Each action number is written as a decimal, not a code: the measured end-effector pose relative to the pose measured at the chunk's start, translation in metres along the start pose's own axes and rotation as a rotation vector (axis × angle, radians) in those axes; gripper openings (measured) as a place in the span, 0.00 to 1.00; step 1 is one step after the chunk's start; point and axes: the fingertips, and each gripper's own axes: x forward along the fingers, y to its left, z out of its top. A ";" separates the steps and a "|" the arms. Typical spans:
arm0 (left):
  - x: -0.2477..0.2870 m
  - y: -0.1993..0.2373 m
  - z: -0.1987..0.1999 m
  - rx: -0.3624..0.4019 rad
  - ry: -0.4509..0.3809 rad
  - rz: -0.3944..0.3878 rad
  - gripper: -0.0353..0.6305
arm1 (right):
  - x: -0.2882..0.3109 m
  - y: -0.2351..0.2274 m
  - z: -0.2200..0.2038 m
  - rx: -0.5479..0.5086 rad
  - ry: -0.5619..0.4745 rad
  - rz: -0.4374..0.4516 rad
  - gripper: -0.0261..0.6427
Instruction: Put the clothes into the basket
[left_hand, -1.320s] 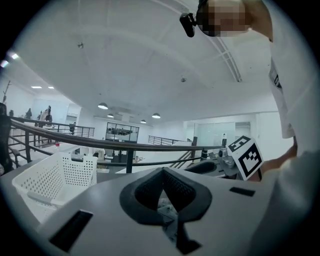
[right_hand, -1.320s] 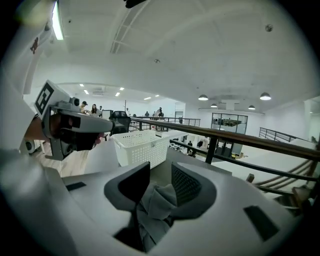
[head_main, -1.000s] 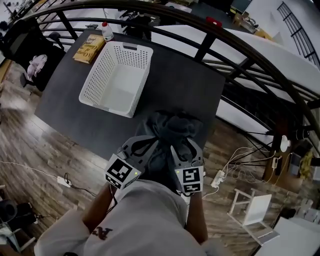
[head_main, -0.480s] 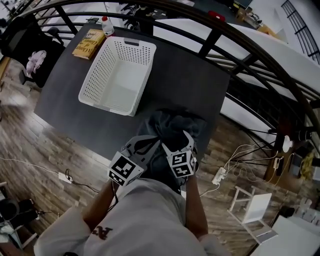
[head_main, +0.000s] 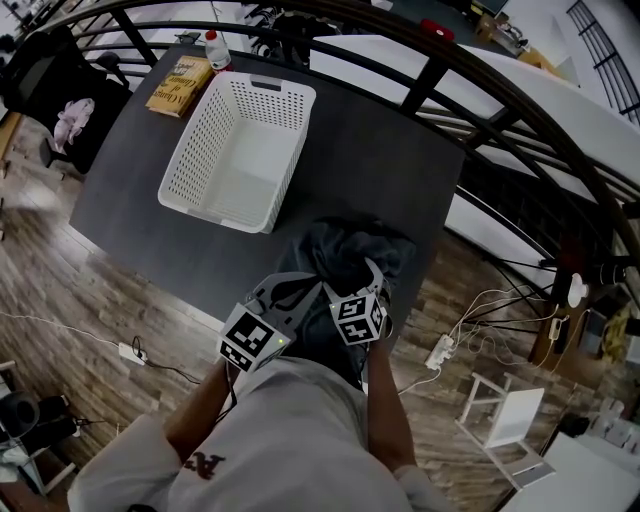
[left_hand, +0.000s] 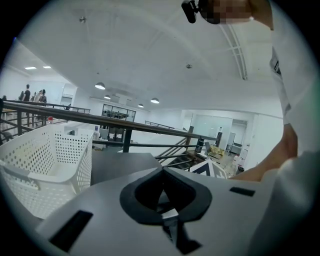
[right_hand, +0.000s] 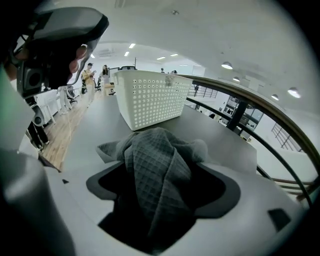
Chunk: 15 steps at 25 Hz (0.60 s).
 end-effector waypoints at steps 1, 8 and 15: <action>0.000 0.000 0.000 0.000 0.002 -0.001 0.04 | 0.002 0.000 -0.001 0.004 0.000 -0.001 0.68; -0.006 0.001 0.005 -0.004 -0.016 0.017 0.04 | 0.001 0.000 0.003 -0.012 -0.013 -0.034 0.24; -0.016 0.002 0.012 0.001 -0.041 0.057 0.04 | -0.027 -0.007 0.016 0.074 -0.086 -0.037 0.17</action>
